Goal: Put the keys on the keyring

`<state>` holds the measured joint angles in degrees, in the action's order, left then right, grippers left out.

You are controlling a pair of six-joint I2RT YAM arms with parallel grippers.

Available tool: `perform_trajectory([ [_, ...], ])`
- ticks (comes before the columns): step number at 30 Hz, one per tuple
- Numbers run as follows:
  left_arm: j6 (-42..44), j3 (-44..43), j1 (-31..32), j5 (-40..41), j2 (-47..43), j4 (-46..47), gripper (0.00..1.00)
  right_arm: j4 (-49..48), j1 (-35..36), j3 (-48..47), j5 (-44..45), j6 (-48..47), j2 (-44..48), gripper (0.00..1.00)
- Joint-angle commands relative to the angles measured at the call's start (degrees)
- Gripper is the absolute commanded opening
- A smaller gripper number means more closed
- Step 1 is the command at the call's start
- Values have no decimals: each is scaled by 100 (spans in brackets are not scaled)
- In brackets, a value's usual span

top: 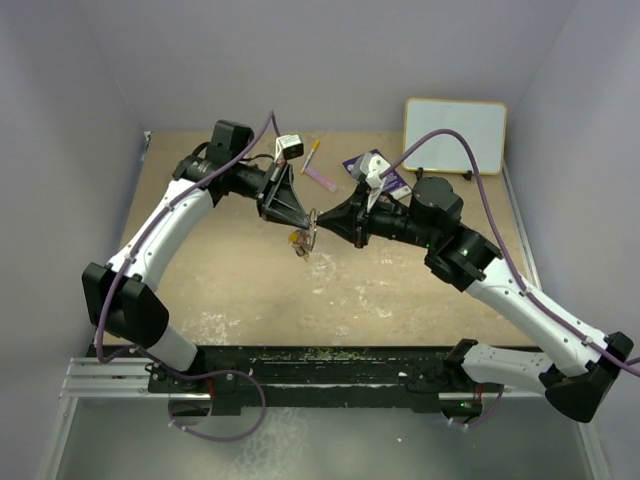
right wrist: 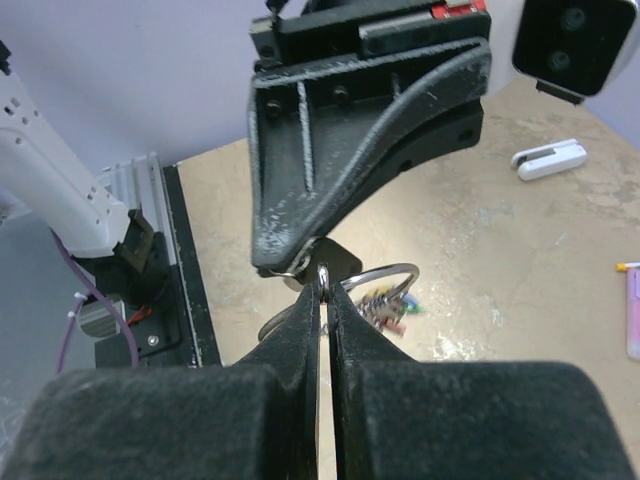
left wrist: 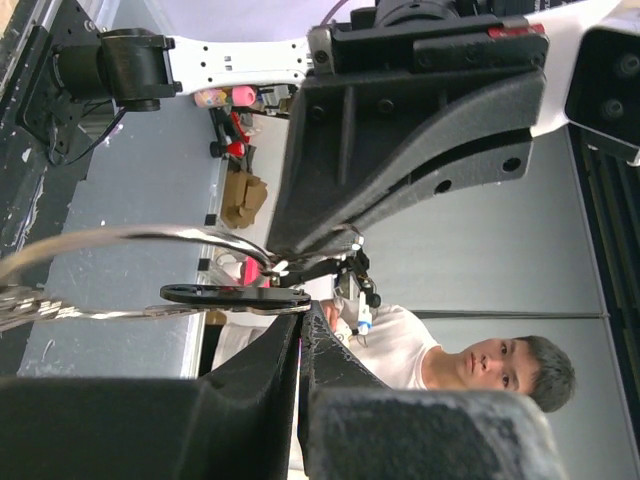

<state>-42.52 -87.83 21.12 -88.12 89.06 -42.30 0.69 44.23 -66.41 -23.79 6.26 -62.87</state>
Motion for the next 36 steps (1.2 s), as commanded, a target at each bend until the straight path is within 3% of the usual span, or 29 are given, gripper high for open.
perform_trajectory([
  [1,-37,-334,50,-1150,71,178,4,-88,20,-435,-319,-179,336,0],
  [11,-37,-684,159,-1146,206,160,4,5,23,-348,-476,-253,303,0],
  [36,172,-448,211,-1155,195,-32,4,-69,19,-644,-310,-289,103,0],
])
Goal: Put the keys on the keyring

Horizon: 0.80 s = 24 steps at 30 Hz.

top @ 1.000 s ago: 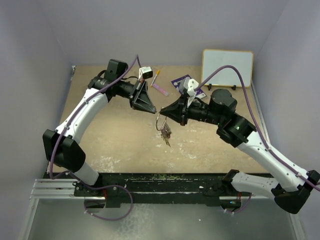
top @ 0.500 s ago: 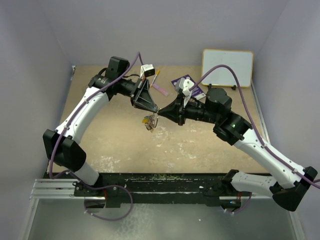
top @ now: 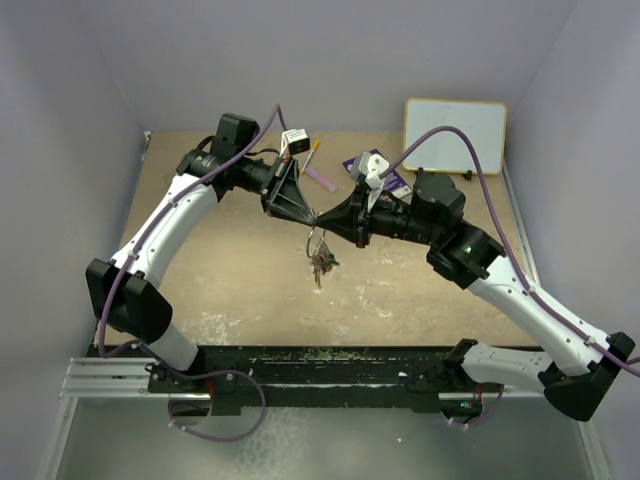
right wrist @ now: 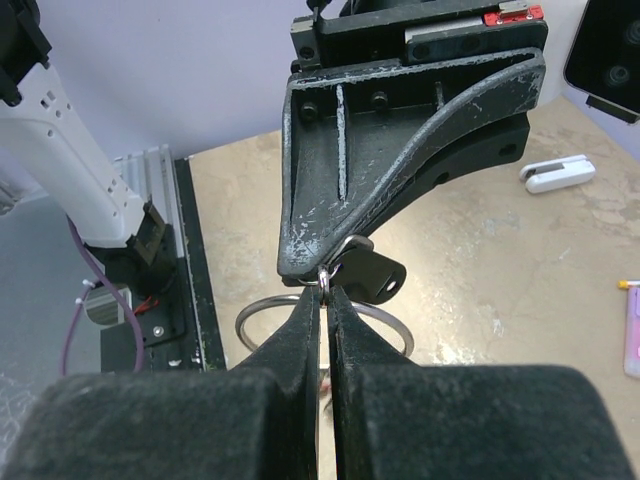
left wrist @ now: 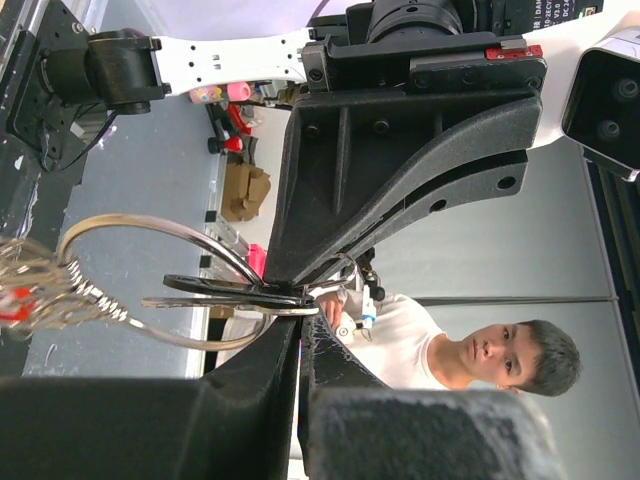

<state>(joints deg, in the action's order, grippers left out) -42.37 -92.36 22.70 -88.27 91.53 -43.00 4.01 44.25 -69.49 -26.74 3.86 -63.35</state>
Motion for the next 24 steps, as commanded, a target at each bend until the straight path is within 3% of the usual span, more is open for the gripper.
perform_trajectory([
  [1,151,-4,51,-1141,-45,44,4,-401,22,-336,-11,-36,156,0],
  [24,144,-191,50,-1140,-54,38,4,-486,42,-384,-199,-11,-113,0],
])
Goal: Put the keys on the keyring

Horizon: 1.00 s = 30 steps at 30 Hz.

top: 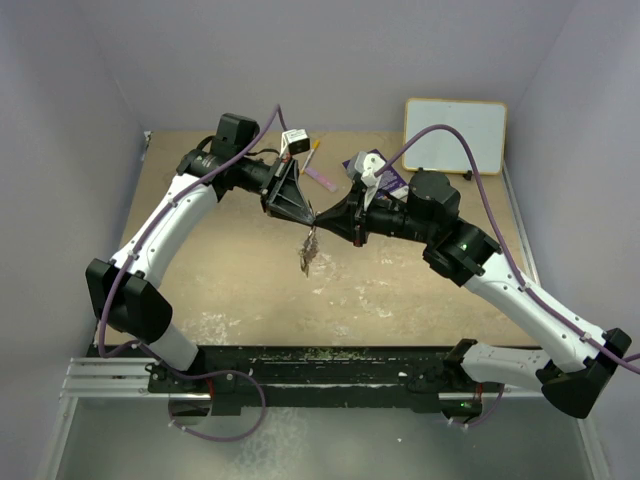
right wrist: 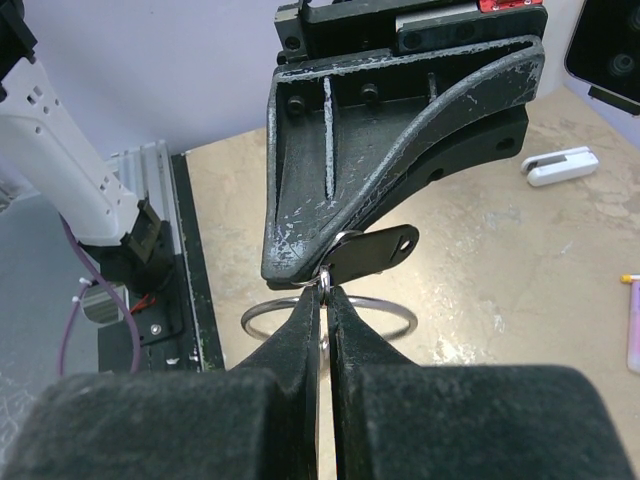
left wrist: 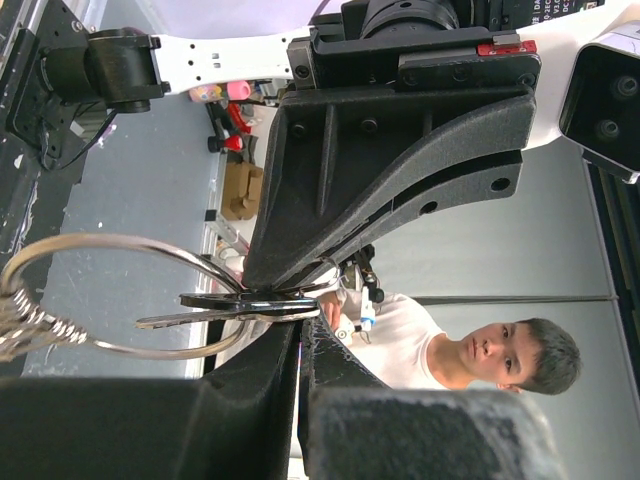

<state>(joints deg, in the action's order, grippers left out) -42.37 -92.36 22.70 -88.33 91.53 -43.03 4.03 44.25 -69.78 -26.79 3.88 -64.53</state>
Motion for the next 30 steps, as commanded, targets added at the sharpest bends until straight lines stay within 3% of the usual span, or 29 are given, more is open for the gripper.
perform_trajectory([
  [1,142,-168,52,-1133,-58,40,4,-507,49,-360,-191,-10,2,0],
  [30,160,-139,54,-1133,58,101,4,-158,91,-307,-292,-21,353,0],
])
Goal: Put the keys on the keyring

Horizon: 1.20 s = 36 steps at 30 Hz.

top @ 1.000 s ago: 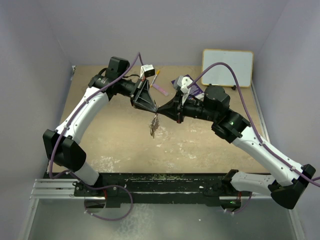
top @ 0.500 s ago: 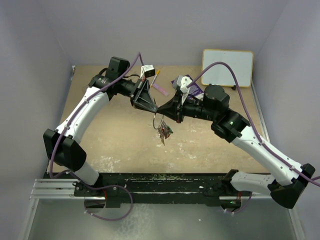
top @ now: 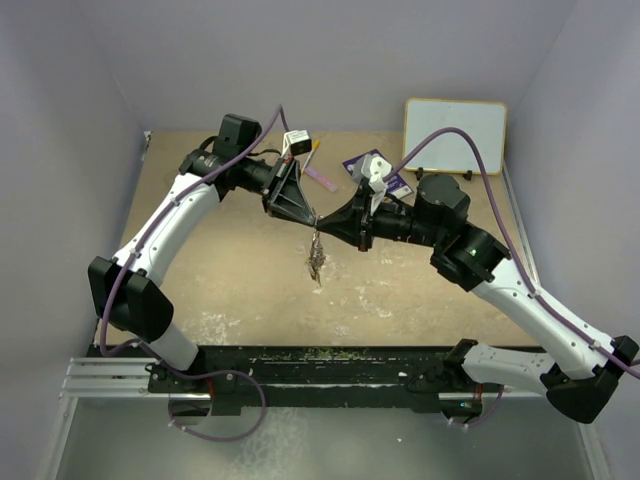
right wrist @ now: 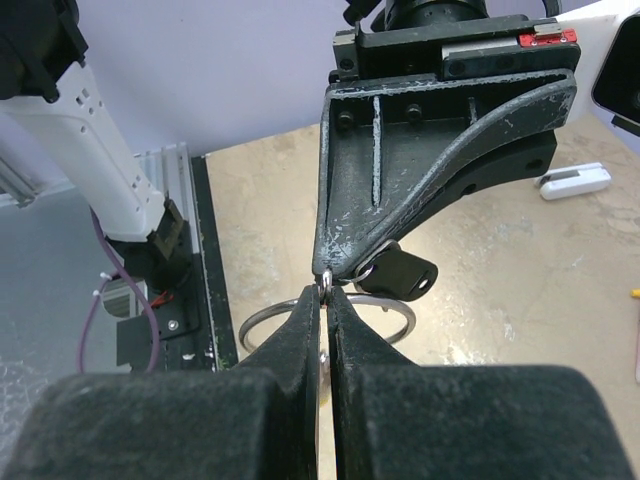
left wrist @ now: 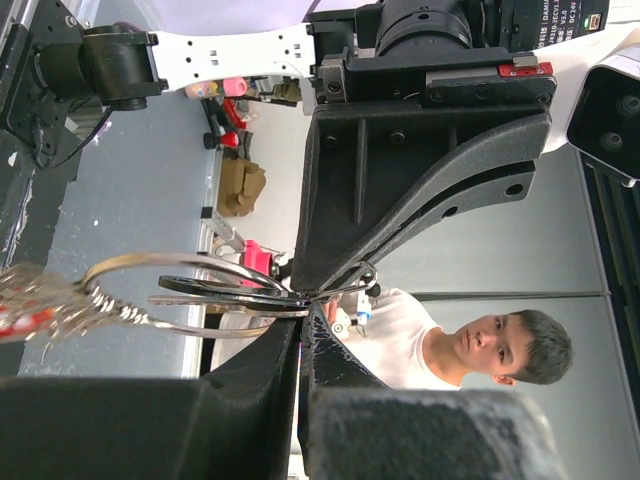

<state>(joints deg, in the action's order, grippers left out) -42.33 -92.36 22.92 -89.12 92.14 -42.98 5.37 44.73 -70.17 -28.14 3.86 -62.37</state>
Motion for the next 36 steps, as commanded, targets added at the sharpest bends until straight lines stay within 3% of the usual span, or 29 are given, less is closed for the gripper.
perform_trajectory([
  [1,157,-148,29,-1055,-8,97,4,-286,44,-269,-163,-28,132,0],
  [36,137,-10,31,-1055,-250,71,4,-313,41,-231,213,-216,-10,0],
])
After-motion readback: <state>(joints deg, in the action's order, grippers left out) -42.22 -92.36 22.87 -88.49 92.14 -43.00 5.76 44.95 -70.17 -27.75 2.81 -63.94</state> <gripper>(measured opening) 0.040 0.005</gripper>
